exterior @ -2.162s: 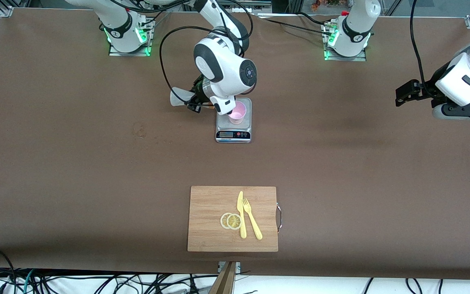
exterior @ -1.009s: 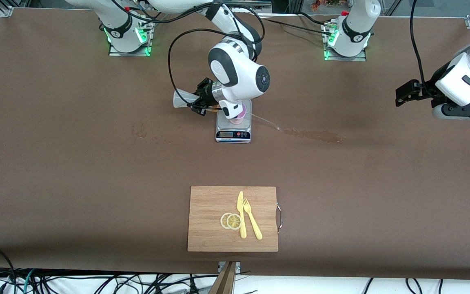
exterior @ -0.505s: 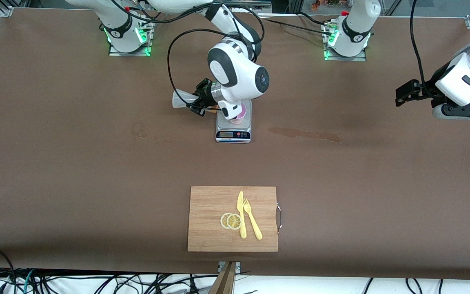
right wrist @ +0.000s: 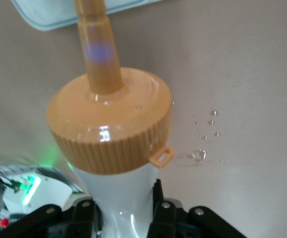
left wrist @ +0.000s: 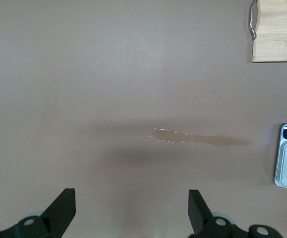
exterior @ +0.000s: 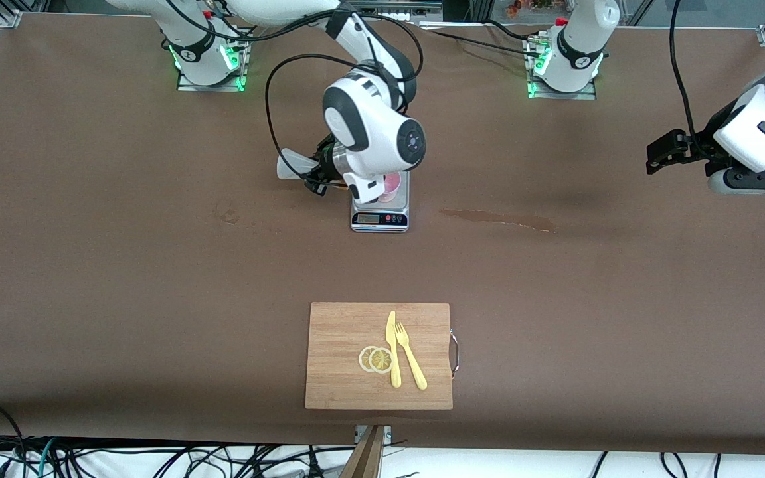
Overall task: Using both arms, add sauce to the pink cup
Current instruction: 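Tilt the bottle nozzle into the pink cup with the right gripper, then carry the bottle back and lower it onto the table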
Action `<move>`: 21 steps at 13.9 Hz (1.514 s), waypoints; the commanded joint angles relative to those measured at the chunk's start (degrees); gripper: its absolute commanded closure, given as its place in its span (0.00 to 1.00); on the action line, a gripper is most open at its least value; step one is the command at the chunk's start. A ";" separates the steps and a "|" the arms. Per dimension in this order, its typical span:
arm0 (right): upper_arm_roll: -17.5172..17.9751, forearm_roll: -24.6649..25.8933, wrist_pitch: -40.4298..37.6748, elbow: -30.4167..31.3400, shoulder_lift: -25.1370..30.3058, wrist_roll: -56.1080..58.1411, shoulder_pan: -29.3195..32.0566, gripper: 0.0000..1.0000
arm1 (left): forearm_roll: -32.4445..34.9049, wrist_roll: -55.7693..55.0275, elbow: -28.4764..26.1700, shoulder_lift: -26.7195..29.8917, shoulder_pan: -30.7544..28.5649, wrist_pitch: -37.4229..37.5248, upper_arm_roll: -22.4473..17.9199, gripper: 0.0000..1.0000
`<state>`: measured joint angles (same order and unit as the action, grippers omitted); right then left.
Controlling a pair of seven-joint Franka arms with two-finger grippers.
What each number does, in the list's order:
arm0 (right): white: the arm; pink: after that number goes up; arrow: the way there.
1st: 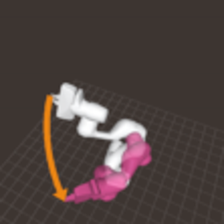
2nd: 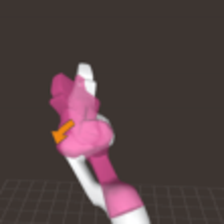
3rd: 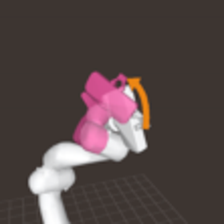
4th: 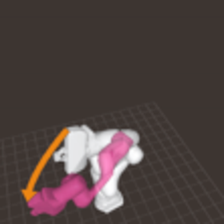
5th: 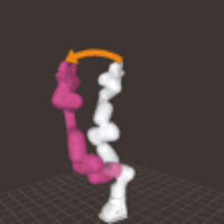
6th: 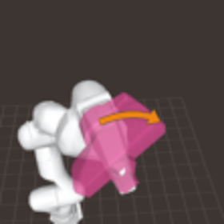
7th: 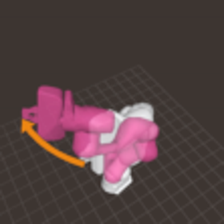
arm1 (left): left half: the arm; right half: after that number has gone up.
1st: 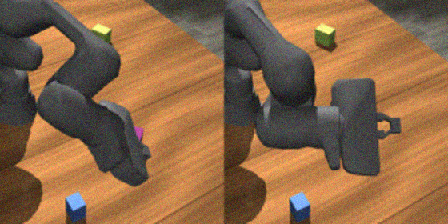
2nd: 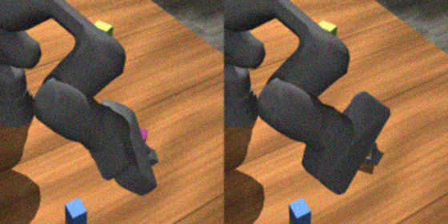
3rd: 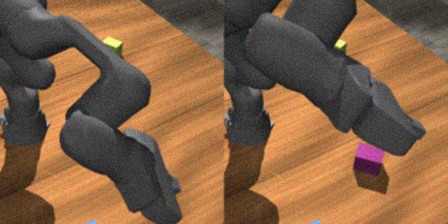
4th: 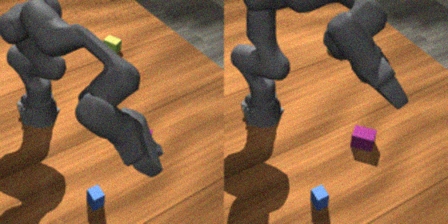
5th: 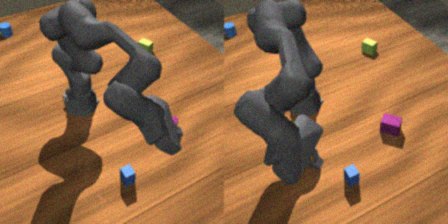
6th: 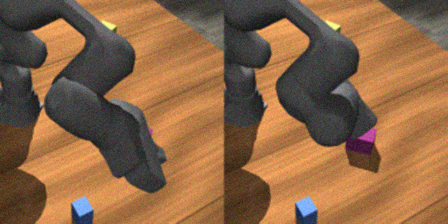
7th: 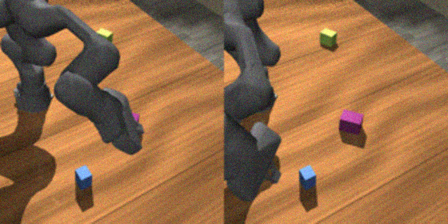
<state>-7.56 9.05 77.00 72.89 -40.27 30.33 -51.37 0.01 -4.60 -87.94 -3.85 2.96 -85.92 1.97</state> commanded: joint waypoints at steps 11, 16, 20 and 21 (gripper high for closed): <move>0.00 -24.15 11.94 18.43 22.08 27.38 29.37 0.71 | 1.22 -0.50 2.07 -0.98 -0.15 1.11 0.22 0.00; 0.00 -36.10 19.05 22.29 22.34 39.86 38.34 0.71 | 1.31 -0.59 2.33 -1.07 -0.06 1.10 0.22 0.00; 0.18 -46.13 21.77 25.63 22.08 52.69 44.14 0.71 | 1.23 -0.59 2.60 -1.16 -0.23 1.19 0.22 0.00; 0.18 -47.36 22.92 27.21 21.99 56.12 45.03 0.71 | 1.22 -0.59 2.60 -1.16 -0.23 1.19 0.22 0.00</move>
<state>-8.46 -34.84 97.80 96.31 -20.10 80.45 -9.06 0.01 -4.60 -87.24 -4.18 2.91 -85.92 1.91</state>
